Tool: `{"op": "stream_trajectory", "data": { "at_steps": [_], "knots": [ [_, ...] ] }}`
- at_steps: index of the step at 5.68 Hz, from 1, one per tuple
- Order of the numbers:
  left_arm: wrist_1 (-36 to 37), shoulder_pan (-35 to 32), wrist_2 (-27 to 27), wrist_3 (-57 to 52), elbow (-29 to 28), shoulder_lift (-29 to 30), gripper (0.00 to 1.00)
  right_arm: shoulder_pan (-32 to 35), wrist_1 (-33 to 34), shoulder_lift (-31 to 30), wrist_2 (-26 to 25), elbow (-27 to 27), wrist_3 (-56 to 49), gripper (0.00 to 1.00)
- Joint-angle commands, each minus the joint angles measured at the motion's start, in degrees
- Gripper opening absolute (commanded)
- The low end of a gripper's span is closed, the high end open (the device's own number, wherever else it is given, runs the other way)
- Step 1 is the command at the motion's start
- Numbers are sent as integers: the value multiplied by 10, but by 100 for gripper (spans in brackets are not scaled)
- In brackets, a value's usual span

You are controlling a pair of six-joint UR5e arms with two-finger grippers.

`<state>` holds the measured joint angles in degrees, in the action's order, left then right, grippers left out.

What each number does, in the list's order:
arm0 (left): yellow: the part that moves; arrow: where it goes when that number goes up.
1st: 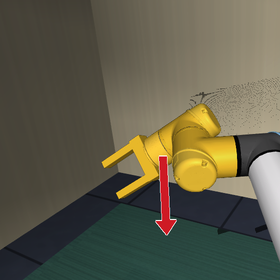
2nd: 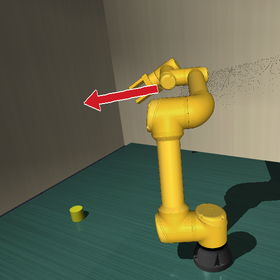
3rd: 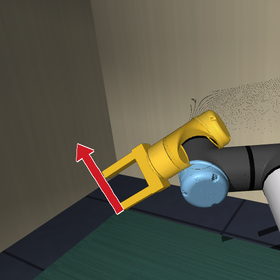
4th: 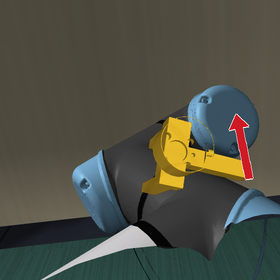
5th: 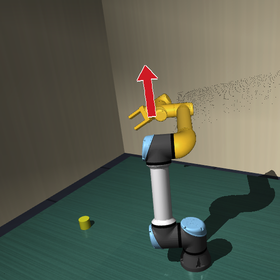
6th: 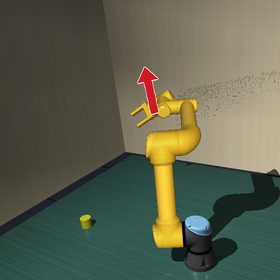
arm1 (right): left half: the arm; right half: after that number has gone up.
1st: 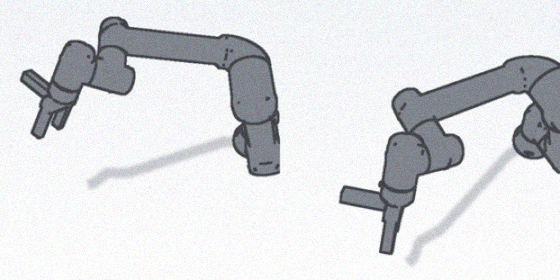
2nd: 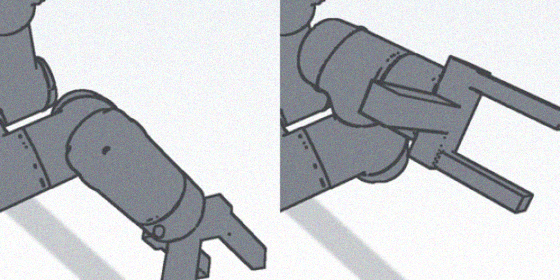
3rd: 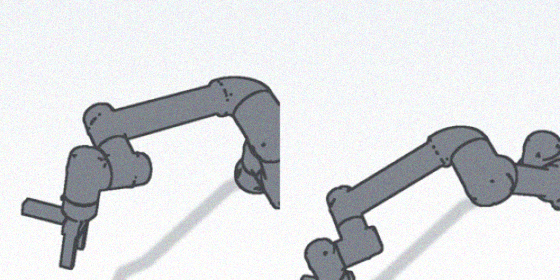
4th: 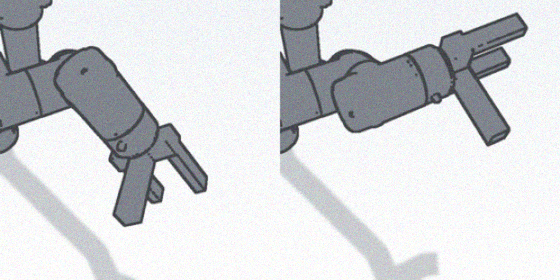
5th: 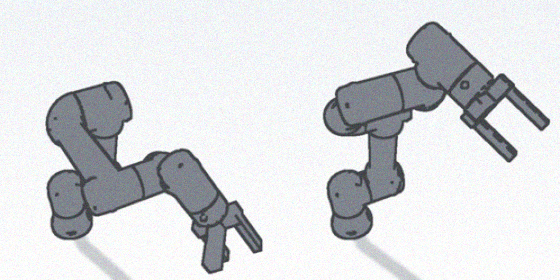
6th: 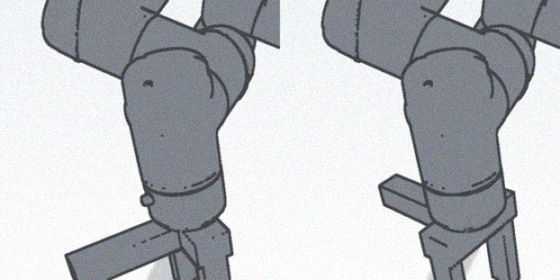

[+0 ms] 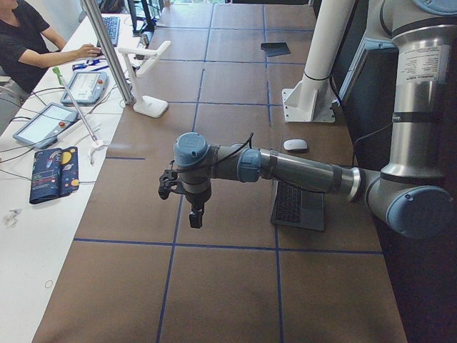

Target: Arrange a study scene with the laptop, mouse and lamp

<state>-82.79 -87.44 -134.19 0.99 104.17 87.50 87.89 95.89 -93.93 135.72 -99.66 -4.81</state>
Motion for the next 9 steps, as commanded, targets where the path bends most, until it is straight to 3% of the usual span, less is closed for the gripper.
{"op": "stream_trajectory", "data": {
  "at_steps": [1,4,6,8,9],
  "knots": [
    [7,0,-1,1,15,-8,100,0,0,-2,21,-2,3,100],
    [27,0,-25,1,16,-10,100,0,0,-3,34,15,1,100],
    [29,12,-31,26,105,-78,100,0,-14,-3,38,10,-3,100],
    [28,61,-32,201,202,-133,100,0,-84,-34,40,11,-2,100],
    [29,70,-34,290,221,-149,100,0,-110,-48,41,11,1,100]
  ]
}}
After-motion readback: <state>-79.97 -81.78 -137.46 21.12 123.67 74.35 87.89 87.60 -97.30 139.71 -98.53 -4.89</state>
